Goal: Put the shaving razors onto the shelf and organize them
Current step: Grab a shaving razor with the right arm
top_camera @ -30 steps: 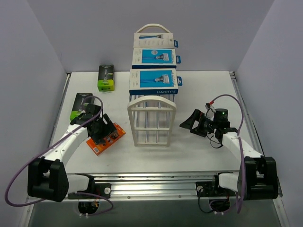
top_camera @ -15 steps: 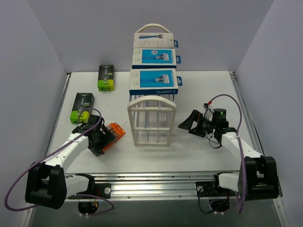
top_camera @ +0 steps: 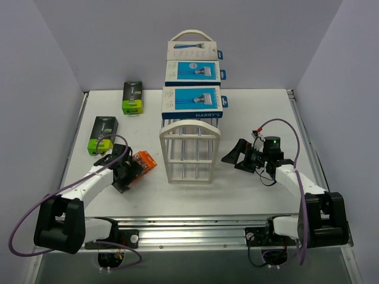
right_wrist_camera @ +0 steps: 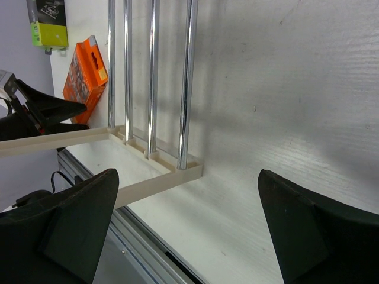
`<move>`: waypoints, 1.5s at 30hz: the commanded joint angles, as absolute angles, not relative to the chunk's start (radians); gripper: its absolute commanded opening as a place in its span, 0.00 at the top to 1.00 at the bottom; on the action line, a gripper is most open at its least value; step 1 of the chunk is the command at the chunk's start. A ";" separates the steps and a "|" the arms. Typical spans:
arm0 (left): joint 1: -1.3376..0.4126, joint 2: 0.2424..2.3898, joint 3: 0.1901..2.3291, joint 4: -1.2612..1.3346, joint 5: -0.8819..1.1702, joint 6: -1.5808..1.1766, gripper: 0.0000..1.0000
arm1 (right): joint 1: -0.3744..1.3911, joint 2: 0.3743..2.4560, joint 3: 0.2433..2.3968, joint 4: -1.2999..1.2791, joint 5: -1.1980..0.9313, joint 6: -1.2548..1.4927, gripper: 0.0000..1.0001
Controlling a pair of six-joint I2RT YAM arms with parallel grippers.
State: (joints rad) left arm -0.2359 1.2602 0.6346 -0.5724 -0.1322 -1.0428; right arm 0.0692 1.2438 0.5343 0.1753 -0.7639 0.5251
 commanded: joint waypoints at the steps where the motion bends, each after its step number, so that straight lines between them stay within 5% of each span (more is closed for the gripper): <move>1: -0.239 1.291 0.644 -0.450 -0.184 -1.043 0.09 | 0.080 1.255 0.535 0.189 -0.764 0.509 0.00; 21: -0.210 1.555 0.876 -0.388 -0.184 -0.879 0.10 | 0.087 1.275 0.543 0.176 -0.739 0.499 0.00; 37: -0.187 1.244 0.799 -0.621 -0.255 -0.917 0.09 | 0.095 1.273 0.540 0.184 -0.738 0.497 0.00; 45: -0.020 1.197 0.755 -0.654 -0.241 -0.946 0.09 | 0.101 1.262 0.538 0.189 -0.741 0.499 0.00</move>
State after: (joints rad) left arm -0.0795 1.2243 0.7746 -0.6212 -0.2325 -0.9253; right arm 0.0933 1.2736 0.5346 0.1753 -0.7399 0.5175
